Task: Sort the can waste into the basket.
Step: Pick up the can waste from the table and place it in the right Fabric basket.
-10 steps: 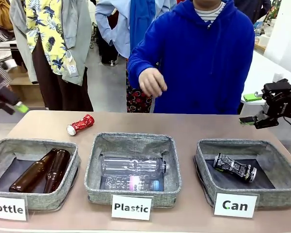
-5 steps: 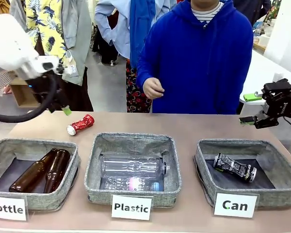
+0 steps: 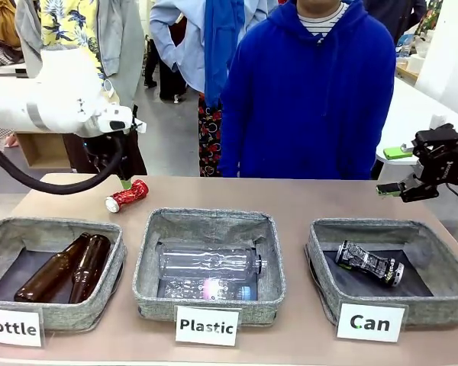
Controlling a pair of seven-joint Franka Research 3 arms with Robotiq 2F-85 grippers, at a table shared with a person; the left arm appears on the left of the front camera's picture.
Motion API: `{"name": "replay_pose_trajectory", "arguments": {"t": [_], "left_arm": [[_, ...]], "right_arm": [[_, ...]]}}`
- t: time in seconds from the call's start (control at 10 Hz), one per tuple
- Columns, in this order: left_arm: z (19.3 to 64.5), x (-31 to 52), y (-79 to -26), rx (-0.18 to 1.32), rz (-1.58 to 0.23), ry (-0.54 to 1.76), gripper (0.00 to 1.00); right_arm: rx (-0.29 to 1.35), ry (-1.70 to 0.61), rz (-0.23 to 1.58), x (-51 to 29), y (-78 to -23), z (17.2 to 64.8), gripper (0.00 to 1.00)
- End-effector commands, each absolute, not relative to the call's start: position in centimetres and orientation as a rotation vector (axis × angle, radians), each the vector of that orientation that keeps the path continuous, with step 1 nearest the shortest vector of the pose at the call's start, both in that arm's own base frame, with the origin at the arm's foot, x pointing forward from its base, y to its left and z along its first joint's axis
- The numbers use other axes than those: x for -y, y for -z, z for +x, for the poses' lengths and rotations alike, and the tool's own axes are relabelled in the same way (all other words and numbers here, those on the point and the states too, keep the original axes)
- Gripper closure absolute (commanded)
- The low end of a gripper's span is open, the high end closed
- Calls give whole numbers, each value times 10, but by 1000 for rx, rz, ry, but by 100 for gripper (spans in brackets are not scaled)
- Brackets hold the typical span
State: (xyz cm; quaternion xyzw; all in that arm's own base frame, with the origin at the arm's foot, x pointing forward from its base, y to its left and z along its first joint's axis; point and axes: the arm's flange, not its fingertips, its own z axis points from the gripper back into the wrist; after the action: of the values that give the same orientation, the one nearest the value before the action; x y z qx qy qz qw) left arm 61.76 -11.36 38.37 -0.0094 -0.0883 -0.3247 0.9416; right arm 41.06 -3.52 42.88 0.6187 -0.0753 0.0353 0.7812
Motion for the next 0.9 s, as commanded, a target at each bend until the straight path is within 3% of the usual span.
{"name": "replay_pose_trajectory", "arguments": {"t": [0.0,0.3,0.6,0.7,0.8], "left_arm": [[639,114,-366,157,21,697,0],[649,118,-323,140,49,744,0],[645,122,-317,138,24,772,0],[643,124,-318,127,36,775,60],[644,124,-319,131,41,777,60]], "right_arm": [[165,-96,1338,37,-430,411,0],[165,-96,1338,37,-430,411,0],[165,-96,1338,37,-430,411,0],[165,-96,1338,37,-430,411,0],[165,-96,1338,37,-430,411,0]]}}
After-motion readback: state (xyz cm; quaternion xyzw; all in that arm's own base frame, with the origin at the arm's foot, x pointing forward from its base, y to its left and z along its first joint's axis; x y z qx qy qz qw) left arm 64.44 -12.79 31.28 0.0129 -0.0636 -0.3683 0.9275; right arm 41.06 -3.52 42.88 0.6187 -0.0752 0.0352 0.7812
